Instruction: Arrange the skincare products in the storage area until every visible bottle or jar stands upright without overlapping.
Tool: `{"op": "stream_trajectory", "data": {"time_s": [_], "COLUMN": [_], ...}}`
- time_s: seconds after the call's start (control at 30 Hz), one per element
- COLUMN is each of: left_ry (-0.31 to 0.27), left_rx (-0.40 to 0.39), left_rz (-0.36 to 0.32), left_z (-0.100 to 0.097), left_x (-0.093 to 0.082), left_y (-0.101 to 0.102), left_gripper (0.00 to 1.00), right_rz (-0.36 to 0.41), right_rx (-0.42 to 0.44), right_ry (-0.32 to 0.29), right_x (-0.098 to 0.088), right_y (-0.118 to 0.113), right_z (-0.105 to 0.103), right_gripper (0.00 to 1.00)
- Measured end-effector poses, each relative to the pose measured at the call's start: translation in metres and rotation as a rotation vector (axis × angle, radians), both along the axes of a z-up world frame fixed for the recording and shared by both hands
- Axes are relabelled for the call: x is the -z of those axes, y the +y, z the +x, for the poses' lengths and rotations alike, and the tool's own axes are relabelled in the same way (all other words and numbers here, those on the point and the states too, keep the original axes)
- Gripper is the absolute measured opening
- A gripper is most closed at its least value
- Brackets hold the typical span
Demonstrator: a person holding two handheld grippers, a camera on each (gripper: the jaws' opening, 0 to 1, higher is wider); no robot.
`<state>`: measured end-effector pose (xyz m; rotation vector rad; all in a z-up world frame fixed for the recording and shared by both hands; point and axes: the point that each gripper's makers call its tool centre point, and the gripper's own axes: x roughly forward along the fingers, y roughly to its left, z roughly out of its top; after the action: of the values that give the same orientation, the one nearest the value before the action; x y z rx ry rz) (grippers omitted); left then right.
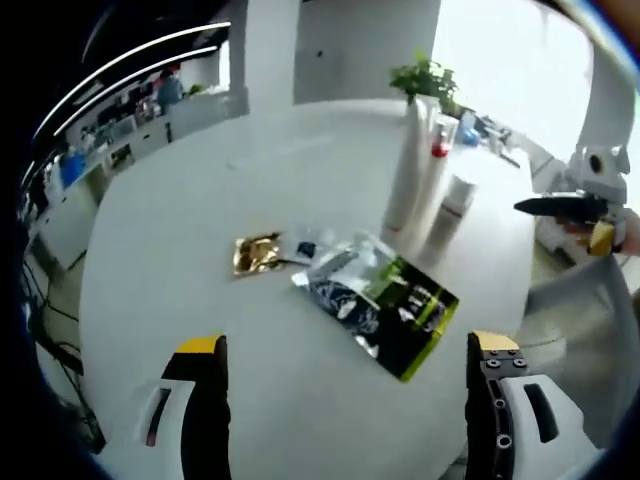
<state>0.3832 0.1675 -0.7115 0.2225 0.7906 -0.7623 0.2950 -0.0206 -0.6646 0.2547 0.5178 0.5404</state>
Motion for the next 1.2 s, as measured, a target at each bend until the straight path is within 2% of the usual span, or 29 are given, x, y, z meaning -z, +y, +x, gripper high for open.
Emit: {"op": "stream_trajectory", "data": {"time_s": [0.3, 0.67, 0.87, 1.2], "left_ry": [0.024, 0.024, 0.014, -0.004], "left_rx": [0.031, 0.074, 0.095, 0.110], "left_rz": [0.023, 0.048, 0.073, 0.102], "left_z": [0.023, 0.054, 0.073, 0.100], "left_x": [0.011, 0.019, 0.025, 0.034], "left_y": [-0.014, -0.032, -0.039, -0.051], "left_gripper": [0.96, 0.94, 0.89, 0.77], "right_rz": [-0.015, -0.015, -0.020, -0.025], "right_rx": [-0.004, 0.006, 0.008, 0.021], "right_ry": [0.006, 0.023, 0.032, 0.039], "right_x": [0.002, 0.005, 0.007, 0.009], "right_y": [0.000, -0.001, -0.001, -0.004], "right_z": [0.000, 0.000, 0.000, 0.001], "right_gripper": [0.95, 0.95, 0.95, 0.94]}}
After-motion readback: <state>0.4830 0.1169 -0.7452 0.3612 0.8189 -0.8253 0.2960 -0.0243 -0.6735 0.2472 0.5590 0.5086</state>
